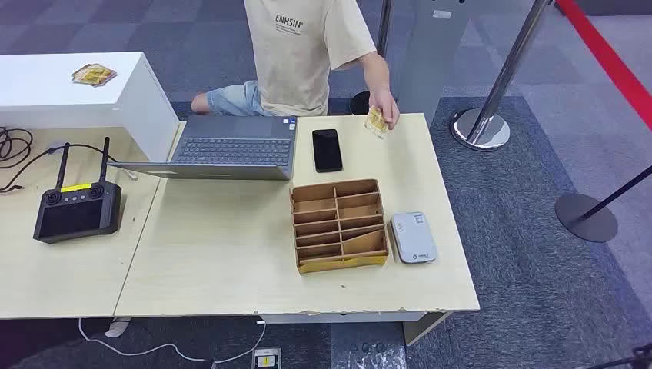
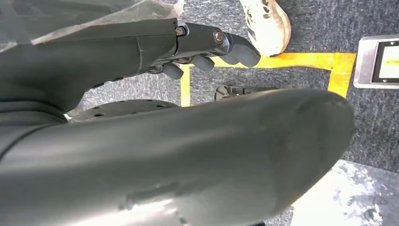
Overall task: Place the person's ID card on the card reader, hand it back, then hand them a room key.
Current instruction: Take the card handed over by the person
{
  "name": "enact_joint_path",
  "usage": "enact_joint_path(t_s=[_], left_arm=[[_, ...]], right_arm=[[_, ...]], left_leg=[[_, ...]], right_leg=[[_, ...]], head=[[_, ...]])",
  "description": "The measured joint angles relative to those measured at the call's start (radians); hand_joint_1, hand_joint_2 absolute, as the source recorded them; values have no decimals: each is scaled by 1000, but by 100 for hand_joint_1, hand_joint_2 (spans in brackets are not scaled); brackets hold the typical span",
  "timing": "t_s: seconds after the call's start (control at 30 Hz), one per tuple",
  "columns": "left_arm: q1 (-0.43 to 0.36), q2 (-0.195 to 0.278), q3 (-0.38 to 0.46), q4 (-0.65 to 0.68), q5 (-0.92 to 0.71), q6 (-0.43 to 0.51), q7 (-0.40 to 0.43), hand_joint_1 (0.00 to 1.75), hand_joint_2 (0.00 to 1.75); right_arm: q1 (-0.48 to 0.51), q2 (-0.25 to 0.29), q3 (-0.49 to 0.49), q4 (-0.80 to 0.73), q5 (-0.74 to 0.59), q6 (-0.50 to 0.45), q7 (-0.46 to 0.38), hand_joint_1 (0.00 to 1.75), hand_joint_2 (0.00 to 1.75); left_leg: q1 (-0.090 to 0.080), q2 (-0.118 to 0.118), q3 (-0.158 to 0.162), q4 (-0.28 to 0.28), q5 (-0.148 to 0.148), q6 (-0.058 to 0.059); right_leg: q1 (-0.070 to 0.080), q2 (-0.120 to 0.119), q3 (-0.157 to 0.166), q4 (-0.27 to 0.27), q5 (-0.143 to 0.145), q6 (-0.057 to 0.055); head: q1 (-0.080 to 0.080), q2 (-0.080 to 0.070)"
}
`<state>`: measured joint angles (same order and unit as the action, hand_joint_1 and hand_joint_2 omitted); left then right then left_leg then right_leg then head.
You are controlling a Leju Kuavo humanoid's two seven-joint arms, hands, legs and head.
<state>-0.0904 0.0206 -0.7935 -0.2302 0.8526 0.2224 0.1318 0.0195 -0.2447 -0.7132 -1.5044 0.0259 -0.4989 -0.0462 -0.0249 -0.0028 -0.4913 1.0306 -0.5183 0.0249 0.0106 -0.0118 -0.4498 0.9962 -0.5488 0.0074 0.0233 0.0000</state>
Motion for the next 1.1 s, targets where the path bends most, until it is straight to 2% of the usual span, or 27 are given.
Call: enact_joint_path(t_s=[0.27, 0.37, 0.4, 0.5, 0.7, 0.83, 1.1], left_arm=[[0, 0, 0, 1, 4, -9, -3, 0, 0], [0, 0, 0, 1, 7, -12, -5, 0, 0], [0, 0, 0, 2, 8, -13, -6, 0, 0], [0, 0, 0, 2, 12, -15, -9, 0, 0], [-1, 0, -6, 2, 13, -22, -23, 0, 0], [-2, -1, -18, 2, 11, -27, -25, 0, 175], [-5, 0, -43, 2, -9, -38, -25, 0, 175]], right_arm=[[14, -31, 64, -234, 112, -43, 53, 0, 175], [18, -45, 93, -333, 156, -62, 75, 0, 44], [19, -50, 104, -367, 168, -68, 82, 0, 44], [17, -68, 148, -469, 184, -85, 100, 0, 175], [-34, -105, 266, -639, 199, -99, 135, 0, 175], [-87, -127, 363, -710, 242, -69, 178, 0, 175], [-179, -141, 583, -729, 326, 38, 217, 0, 175]], left_leg=[[0, 0, 0, 0, 0, 0], [0, 0, 0, 0, 0, 0], [0, 0, 0, 0, 0, 0], [0, 0, -1, 0, 0, 0], [0, 0, -1, 0, 0, 0], [0, 0, -2, 0, 0, 0], [0, -1, -3, 0, 0, 0]], right_leg=[[0, 0, 0, 0, 0, 0], [0, 0, 0, 0, 0, 0], [0, 0, 0, 0, 0, 0], [0, 0, 0, 0, 0, 0], [0, 0, 0, 0, 0, 0], [0, 0, 0, 1, 0, 0], [0, -1, -2, 1, 0, 0]], head=[[0, 0], [0, 0], [0, 0], [0, 0], [0, 0], [0, 0], [0, 0]])
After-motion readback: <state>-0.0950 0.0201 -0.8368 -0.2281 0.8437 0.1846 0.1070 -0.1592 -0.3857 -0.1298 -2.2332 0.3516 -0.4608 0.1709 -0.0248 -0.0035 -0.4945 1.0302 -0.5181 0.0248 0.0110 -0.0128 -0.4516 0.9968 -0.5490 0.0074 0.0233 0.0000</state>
